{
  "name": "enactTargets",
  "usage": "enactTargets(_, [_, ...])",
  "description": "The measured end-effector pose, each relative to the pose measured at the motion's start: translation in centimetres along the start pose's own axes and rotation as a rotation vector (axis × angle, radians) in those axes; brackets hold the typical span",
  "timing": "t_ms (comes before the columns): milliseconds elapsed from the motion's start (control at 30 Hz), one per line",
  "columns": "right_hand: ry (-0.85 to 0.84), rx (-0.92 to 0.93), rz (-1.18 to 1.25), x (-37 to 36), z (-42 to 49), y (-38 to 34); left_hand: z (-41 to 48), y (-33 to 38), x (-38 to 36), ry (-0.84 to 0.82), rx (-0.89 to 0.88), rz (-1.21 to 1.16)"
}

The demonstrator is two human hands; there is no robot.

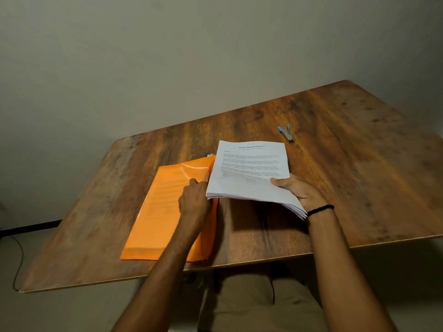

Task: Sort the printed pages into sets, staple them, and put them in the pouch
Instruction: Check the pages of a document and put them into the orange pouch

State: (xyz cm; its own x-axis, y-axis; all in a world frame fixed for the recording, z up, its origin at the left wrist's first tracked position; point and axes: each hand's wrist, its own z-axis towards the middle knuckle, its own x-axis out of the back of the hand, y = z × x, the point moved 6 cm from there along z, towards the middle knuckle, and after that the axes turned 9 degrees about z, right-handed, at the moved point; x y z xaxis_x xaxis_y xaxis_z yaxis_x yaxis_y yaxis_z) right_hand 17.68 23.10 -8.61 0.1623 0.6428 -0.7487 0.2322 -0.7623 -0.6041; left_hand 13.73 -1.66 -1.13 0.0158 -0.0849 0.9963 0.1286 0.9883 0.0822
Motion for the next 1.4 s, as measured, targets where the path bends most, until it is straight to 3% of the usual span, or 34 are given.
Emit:
enactTargets(200, [0.007,-0.006,-0.021,0.0,0.0,0.1,-0.5,-0.2,-0.4,-0.102,-0.038,0.13])
enactTargets(433, [0.03,0.02,-0.179,1.0,-0.7,-1.1,-0.4,-2.3,3.8,0.182,0.03,0.14])
enactTargets(533, [-0.005,-0.009,-0.337,0.6,-1.6,-1.7,0.1,-3.8,5.6,0.205,0.027,0.113])
enactTargets(667, [-0.09,-0.102,-0.49,-0.2,-2.3,-1.4,0.5,-4.8,6.1,0.128,0.003,0.035])
enactTargets(800, [-0.123,-0.17,-0.471,-1.1,-1.5,0.2,0.2,-4.7,6.0,0.113,-0.046,0.059])
enactTargets(1000, [0.121,0.079,-0.389,-3.3,0.5,1.5,0.2,-4.7,4.3,-0.088,-0.195,0.122])
enactTargets(1200, [0.287,0.322,-0.618,-4.6,0.3,1.9,0.1,-4.8,4.0,-0.224,-0.306,0.06])
enactTargets(1400, [0.268,0.242,-0.493,-4.0,0.9,2.5,0.3,-4.7,3.9,-0.288,-0.318,-0.008])
